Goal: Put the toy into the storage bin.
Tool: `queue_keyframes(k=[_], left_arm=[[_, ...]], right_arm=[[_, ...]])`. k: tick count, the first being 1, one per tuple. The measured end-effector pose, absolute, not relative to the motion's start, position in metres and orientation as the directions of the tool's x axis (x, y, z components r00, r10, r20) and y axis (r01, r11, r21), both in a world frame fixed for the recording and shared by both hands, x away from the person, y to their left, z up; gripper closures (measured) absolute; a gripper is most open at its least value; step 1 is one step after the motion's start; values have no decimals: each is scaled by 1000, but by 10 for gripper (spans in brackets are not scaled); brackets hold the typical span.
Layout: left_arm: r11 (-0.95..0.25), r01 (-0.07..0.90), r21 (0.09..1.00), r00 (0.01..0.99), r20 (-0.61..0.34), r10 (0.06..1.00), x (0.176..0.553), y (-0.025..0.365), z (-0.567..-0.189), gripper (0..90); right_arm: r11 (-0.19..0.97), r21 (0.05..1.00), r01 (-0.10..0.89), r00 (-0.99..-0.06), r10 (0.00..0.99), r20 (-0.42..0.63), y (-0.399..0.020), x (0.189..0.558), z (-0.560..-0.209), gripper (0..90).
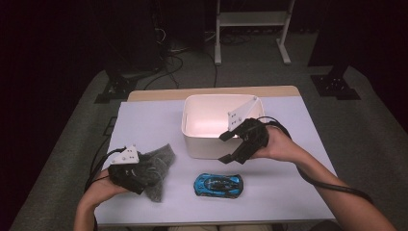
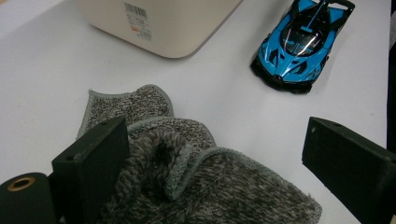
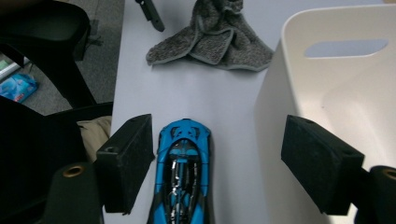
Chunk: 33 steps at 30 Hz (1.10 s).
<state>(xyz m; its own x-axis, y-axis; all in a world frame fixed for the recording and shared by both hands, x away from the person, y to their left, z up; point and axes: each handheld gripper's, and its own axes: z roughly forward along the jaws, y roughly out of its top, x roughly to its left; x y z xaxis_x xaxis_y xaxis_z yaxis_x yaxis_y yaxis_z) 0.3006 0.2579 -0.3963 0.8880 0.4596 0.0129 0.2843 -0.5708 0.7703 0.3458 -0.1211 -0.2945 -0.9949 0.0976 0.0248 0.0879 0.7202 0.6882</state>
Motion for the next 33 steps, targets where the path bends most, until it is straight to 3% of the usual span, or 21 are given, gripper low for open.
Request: queue_keyframes(k=[14, 21, 33], left_arm=[[-563, 284, 776, 884, 16, 467, 301, 258, -397, 32], [-563, 286, 775, 884, 13, 468, 301, 257, -398, 28], [-564, 290, 773, 890, -1, 456, 301, 257, -398, 27]], right_arm=[[702, 702, 117, -993, 104, 61, -127, 315, -345, 203], [704, 693, 156, -988, 119, 101, -123, 313, -379, 190], [738, 655, 162, -987, 126, 102, -113, 314, -408, 179]])
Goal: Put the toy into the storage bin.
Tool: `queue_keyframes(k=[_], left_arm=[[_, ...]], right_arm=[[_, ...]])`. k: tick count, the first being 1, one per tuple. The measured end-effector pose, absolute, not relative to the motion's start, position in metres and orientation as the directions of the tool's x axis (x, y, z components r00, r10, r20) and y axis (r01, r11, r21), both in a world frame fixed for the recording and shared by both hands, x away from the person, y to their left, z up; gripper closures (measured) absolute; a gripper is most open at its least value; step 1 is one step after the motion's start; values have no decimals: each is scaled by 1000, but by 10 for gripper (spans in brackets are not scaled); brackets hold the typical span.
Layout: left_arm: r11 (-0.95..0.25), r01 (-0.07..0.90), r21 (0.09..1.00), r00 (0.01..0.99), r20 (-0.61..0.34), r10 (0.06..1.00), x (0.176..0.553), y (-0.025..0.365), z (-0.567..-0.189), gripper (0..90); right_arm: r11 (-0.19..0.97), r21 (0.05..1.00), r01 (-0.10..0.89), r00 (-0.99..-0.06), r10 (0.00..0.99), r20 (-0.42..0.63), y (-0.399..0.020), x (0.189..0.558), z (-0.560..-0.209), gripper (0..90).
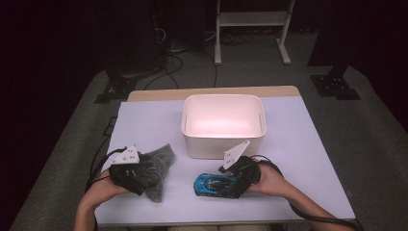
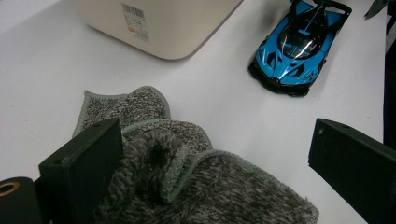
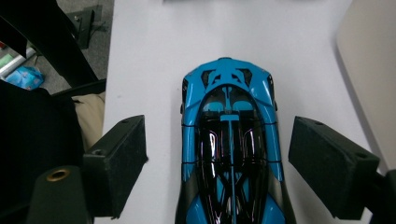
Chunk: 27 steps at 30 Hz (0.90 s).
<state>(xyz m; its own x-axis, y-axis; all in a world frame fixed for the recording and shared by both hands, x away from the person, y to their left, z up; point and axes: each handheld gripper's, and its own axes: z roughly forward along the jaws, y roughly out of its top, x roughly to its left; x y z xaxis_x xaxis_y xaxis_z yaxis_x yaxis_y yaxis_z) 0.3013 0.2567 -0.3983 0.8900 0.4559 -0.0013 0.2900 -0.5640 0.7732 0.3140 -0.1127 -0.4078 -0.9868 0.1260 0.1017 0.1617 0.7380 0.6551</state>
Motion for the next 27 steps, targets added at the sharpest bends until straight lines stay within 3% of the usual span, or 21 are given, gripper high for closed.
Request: queue_keyframes(k=[27], left_arm=[[-563, 288, 775, 894, -6, 448, 300, 255, -397, 27]], right_arm=[[769, 618, 164, -986, 145, 82, -103, 320, -440, 166]])
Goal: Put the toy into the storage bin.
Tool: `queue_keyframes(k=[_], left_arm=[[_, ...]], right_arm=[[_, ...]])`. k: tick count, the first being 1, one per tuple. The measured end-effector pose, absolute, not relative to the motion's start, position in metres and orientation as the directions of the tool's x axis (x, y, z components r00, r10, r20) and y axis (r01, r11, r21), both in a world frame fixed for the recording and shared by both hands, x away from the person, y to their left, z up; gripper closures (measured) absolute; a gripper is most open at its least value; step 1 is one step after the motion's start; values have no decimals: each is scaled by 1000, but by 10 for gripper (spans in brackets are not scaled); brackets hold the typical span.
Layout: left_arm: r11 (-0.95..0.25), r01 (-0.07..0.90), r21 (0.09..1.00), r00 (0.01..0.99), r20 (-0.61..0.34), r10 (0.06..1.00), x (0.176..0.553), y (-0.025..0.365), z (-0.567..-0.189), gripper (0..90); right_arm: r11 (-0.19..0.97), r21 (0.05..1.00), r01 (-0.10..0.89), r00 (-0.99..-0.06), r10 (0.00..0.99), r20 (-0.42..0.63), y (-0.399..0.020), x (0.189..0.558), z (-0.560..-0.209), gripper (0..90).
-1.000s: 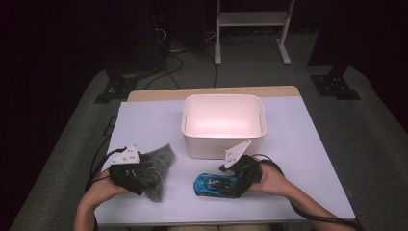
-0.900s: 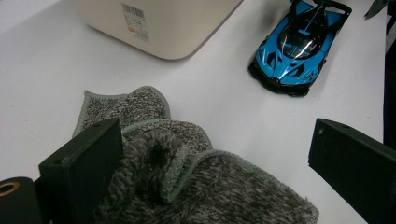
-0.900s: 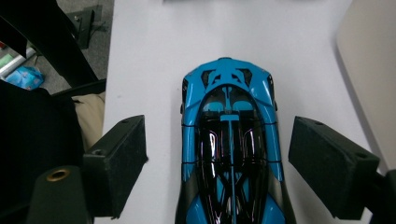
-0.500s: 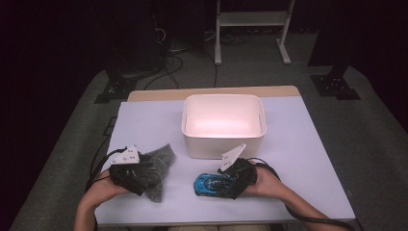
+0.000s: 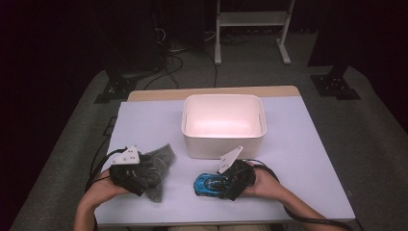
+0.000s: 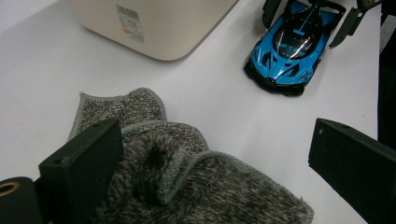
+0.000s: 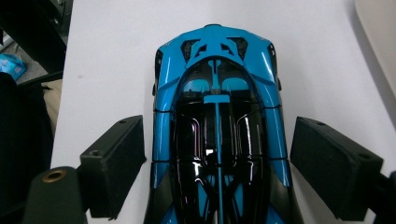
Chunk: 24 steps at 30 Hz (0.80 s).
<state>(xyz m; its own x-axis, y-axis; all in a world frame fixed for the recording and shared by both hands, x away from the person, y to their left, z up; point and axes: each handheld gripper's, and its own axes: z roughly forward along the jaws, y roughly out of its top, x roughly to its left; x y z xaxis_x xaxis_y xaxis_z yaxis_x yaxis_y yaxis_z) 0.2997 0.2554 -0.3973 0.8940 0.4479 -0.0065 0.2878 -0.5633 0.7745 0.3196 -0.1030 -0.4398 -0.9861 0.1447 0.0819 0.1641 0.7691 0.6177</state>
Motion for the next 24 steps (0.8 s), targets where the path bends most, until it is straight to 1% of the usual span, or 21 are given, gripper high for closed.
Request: queue_keyframes(k=[4, 7, 17, 22, 24], left_arm=[[-564, 287, 774, 895, -7, 446, 300, 255, -397, 27], [-565, 287, 774, 896, -7, 444, 300, 256, -397, 27], [-564, 287, 775, 896, -8, 445, 299, 257, -397, 27], [-565, 289, 773, 896, -10, 444, 299, 257, -397, 27], [-564, 290, 773, 896, -11, 445, 299, 257, -397, 27]], right_arm=[[772, 616, 160, -987, 143, 77, -101, 319, -442, 167], [788, 601, 139, -989, 136, 50, -99, 317, -447, 167], [776, 614, 146, -987, 155, 39, -103, 315, -450, 166], [772, 624, 120, -988, 152, 1, -104, 312, -453, 164], [770, 626, 125, -988, 157, 3, -105, 311, -453, 164]])
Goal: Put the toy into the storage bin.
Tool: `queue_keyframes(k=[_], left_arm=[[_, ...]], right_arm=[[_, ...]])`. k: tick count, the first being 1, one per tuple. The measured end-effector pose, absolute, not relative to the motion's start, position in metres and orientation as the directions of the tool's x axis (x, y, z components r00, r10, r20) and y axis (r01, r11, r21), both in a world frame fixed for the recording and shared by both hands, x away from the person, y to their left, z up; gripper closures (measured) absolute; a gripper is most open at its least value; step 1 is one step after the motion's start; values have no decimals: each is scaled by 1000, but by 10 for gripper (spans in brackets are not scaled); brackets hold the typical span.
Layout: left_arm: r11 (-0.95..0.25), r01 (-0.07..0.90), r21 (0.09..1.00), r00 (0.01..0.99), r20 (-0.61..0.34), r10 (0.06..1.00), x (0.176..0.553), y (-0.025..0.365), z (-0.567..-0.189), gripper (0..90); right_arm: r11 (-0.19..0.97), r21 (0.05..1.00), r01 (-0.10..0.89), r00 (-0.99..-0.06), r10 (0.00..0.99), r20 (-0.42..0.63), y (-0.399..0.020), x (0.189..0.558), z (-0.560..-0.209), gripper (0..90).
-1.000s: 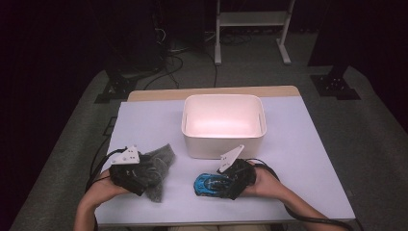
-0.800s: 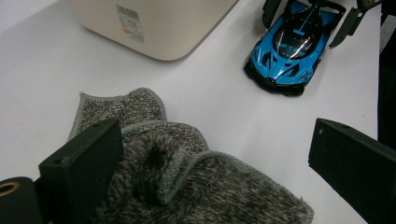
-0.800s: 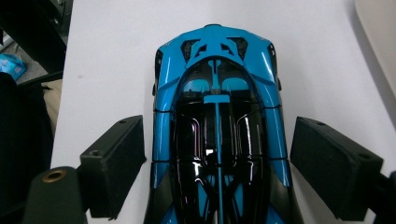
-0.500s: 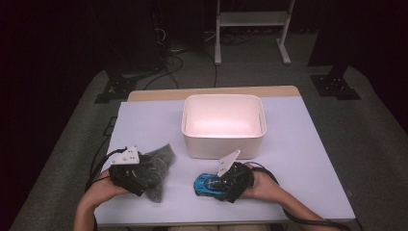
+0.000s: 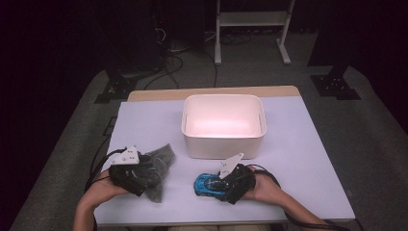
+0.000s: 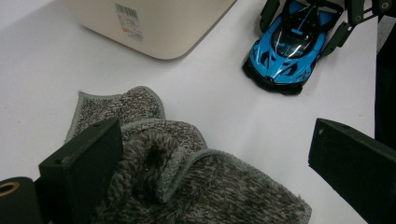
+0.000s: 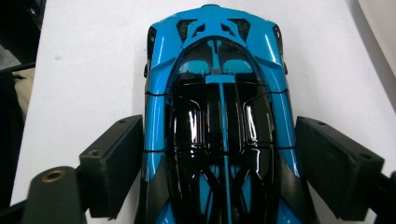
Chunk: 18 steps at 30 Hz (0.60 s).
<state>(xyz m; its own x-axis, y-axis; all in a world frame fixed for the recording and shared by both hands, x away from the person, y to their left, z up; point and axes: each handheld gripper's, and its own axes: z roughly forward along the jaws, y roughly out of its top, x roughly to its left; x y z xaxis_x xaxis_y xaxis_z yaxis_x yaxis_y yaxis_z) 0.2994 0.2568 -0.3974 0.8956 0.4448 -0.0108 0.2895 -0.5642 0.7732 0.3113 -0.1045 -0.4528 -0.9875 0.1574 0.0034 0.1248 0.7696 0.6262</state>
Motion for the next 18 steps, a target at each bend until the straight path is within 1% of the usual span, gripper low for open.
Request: queue_keyframes(k=[5, 15, 18], left_arm=[[-564, 290, 773, 896, -11, 445, 299, 257, -398, 27], [-565, 294, 771, 895, -15, 445, 300, 256, -399, 27], [-565, 295, 770, 895, -16, 445, 300, 256, -399, 27]], right_arm=[[763, 636, 113, -989, 151, -5, -106, 312, -454, 163], [761, 635, 128, -985, 170, -5, -106, 310, -454, 154], [754, 643, 130, -985, 174, -5, -108, 309, -455, 165]])
